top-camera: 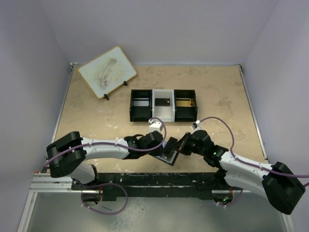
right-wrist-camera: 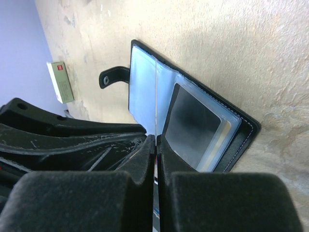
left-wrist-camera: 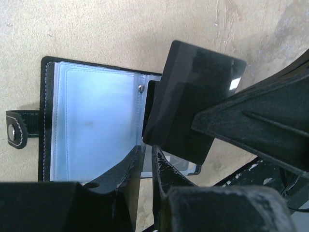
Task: Take the credit cards out of the card holder
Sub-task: Remove the credit card from the card holder.
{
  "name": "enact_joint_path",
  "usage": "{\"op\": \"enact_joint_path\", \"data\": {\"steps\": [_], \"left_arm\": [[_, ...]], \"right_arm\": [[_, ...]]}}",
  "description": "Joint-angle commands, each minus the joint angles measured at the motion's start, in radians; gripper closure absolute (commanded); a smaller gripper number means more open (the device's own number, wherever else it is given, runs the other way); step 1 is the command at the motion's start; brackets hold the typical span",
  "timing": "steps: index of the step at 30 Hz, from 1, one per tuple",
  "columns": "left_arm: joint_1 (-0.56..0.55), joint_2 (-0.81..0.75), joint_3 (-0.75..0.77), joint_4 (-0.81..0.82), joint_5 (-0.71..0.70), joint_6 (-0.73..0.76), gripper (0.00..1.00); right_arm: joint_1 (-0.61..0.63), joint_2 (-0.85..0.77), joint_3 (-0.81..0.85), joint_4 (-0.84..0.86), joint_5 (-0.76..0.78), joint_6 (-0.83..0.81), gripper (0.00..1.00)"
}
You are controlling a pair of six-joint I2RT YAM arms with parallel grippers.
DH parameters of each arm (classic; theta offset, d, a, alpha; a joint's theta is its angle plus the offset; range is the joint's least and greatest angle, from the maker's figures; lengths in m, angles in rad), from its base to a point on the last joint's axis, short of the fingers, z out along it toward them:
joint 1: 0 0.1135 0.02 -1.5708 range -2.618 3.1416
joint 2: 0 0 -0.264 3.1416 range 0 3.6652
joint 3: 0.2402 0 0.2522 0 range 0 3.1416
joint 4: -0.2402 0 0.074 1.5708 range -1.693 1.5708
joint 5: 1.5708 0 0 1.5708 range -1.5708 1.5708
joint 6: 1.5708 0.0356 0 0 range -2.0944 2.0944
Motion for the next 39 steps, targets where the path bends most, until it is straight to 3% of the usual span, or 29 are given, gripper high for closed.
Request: {"op": "enact_joint_path", "data": {"steps": [1, 10, 20, 34, 39], "left_arm": [[-0.010, 0.009, 0.028, 0.040, 0.024, 0.026, 0.88], [-0.019, 0.062, 0.052, 0.031, 0.049, 0.047, 0.87], [-0.018, 0.068, 0.087, -0.146, -0.159, 0.000, 0.90], [-0.020, 0.049, 0.089, -0.147, -0.187, -0.017, 0.90], [-0.020, 0.003, 0.090, -0.060, -0.117, 0.012, 0.88]], "right_arm": [[0.000, -0.043, 0.040, -0.055, 0.063, -0.013, 1.00], [0.000, -0.037, 0.044, -0.074, 0.077, -0.015, 1.00], [0.000, -0.037, 0.050, -0.078, 0.079, -0.024, 1.00], [0.000, -0.019, 0.078, -0.094, 0.071, -0.057, 1.00], [0.000, -0.037, 0.071, -0.108, 0.085, -0.054, 1.00]]}}
